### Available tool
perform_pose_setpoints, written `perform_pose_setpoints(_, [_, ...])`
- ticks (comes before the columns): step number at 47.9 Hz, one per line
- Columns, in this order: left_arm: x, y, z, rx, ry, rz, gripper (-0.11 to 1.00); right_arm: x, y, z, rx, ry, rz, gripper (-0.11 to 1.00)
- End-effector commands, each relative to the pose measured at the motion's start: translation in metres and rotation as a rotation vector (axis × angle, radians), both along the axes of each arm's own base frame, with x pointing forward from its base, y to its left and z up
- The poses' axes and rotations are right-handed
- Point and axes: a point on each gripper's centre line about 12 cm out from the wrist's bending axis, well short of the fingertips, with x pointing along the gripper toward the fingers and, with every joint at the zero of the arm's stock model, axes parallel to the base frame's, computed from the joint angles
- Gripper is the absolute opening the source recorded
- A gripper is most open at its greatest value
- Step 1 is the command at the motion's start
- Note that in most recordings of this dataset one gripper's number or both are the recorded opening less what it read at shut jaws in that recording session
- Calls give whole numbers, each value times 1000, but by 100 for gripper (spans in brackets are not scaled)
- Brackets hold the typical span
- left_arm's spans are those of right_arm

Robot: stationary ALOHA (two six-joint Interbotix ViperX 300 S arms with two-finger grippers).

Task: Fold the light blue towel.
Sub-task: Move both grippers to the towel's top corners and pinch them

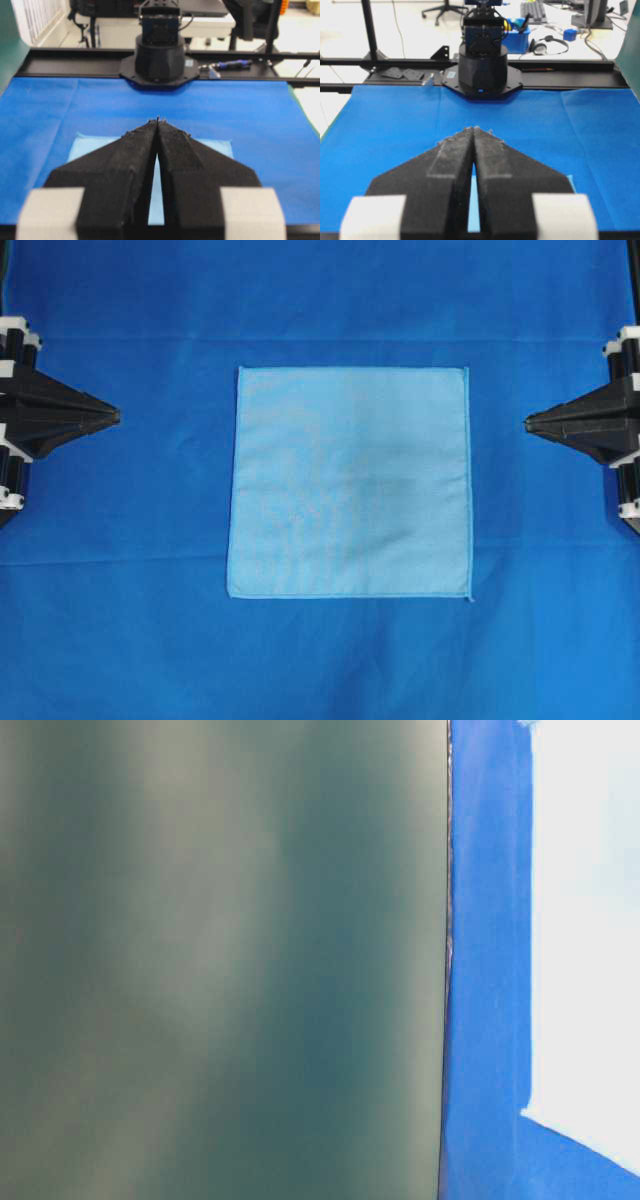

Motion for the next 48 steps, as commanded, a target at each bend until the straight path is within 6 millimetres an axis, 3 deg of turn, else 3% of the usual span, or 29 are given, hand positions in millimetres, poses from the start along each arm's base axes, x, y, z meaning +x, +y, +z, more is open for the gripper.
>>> perform_pose_setpoints(1, [7, 2, 3, -7, 9, 12, 0, 3, -3, 9, 4, -18, -14, 0])
perform_pose_setpoints(11, [25, 15, -13, 0, 58, 72, 0, 8, -30, -18, 59, 208, -147, 0])
perform_pose_setpoints(27, [76, 71, -76, -50, 347, 253, 2, 12, -85, -73, 179, 517, -389, 0])
perform_pose_setpoints(31, [88, 84, -91, -61, 402, 287, 17, 15, -98, -89, 208, 589, -436, 1])
perform_pose_setpoints(35, [98, 96, -106, -72, 449, 313, 43, 20, -108, -103, 225, 652, -462, 4])
perform_pose_setpoints(41, [110, 114, -133, -93, 516, 352, 77, 29, -122, -126, 230, 746, -484, 40])
perform_pose_setpoints(45, [116, 127, -152, -106, 550, 379, 83, 37, -130, -139, 229, 793, -486, 62])
perform_pose_setpoints(48, [118, 133, -162, -109, 564, 392, 83, 42, -134, -148, 227, 824, -486, 64])
